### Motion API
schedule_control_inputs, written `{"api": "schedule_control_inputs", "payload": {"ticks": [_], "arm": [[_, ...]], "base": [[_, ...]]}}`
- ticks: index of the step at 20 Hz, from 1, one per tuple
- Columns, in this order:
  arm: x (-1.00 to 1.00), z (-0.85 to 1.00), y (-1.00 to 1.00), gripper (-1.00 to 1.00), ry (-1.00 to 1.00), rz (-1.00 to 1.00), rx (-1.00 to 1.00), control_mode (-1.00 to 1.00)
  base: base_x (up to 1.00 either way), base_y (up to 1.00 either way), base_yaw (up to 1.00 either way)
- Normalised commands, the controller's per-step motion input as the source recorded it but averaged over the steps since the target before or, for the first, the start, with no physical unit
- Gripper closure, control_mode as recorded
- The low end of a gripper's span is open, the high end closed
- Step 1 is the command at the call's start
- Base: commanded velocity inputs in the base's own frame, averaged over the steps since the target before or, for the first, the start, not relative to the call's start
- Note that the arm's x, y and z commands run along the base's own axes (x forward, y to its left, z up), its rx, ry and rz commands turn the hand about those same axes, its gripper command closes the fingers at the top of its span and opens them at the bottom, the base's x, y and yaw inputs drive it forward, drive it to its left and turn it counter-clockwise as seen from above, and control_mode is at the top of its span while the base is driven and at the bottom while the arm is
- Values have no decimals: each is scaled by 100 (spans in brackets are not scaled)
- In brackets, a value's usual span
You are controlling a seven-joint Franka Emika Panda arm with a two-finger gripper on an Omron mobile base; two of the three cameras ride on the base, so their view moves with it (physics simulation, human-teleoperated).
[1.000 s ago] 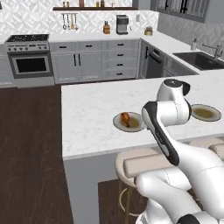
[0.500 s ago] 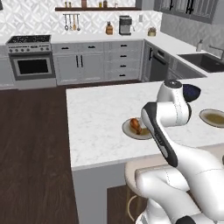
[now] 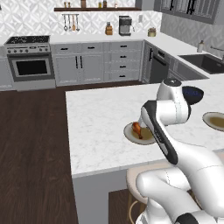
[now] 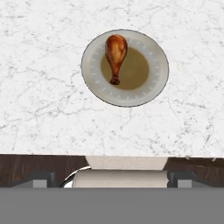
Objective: Pick the chicken drumstick and bell pepper from their plates and place them in the bowl. Then put the bowl in the fridge.
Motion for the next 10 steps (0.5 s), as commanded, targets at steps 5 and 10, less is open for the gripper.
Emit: {"api": "schedule_control_inputs", "payload": {"ticks": [5, 10], "arm": [[90, -10, 0, -100, 0, 0, 0, -100], [99, -35, 0, -100, 2, 0, 0, -100]], "base": [[0, 0, 0], [0, 0, 0]]}}
